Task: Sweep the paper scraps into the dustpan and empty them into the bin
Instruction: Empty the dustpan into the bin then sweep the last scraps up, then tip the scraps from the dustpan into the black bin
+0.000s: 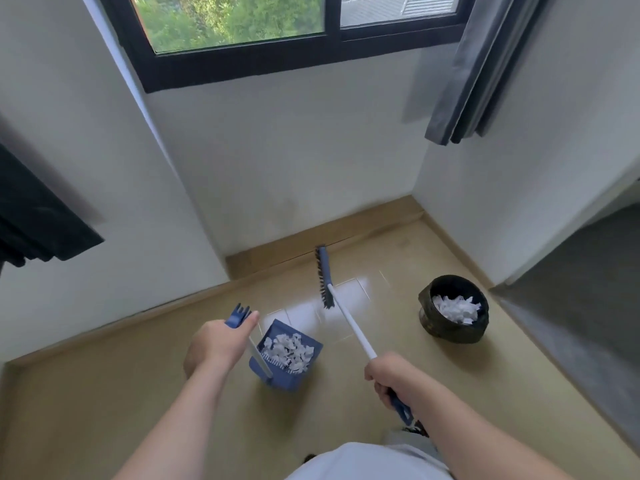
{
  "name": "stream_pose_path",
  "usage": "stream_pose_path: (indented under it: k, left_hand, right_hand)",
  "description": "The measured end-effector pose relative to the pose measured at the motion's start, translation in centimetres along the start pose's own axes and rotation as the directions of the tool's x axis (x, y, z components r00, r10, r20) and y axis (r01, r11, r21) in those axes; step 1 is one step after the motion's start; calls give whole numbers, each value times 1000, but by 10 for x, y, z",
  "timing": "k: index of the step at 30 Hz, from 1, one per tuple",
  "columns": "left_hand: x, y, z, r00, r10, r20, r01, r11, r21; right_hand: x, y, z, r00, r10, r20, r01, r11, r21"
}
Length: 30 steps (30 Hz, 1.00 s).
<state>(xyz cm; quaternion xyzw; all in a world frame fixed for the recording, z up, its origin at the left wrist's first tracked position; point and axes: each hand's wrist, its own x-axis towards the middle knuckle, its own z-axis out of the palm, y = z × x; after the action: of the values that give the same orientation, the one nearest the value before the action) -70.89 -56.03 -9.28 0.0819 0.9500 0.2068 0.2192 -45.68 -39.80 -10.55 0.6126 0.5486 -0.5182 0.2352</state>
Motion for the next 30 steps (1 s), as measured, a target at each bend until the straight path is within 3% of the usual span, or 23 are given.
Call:
stream_pose_path:
  k: [8,14,24,30]
  left_hand:
    - [-26,53,-10,993,92,-74,-85,992,97]
    - [-73,105,-11,971,206,-123,-185,969,162]
    - [-146,188,22,901,382,-207,-326,909,261]
    - [-175,240,56,836,518,-181,-454,839,300]
  right_hand:
    - [-29,9,-61,982,-186,-45,191,935,300]
    - [-48,40,-114,964,-250,-94,267,909,321]
    - [-63,142,-211,962,-171,-211,244,883,400]
    - [-59,189,-258,955,-119,-270,231,869,437]
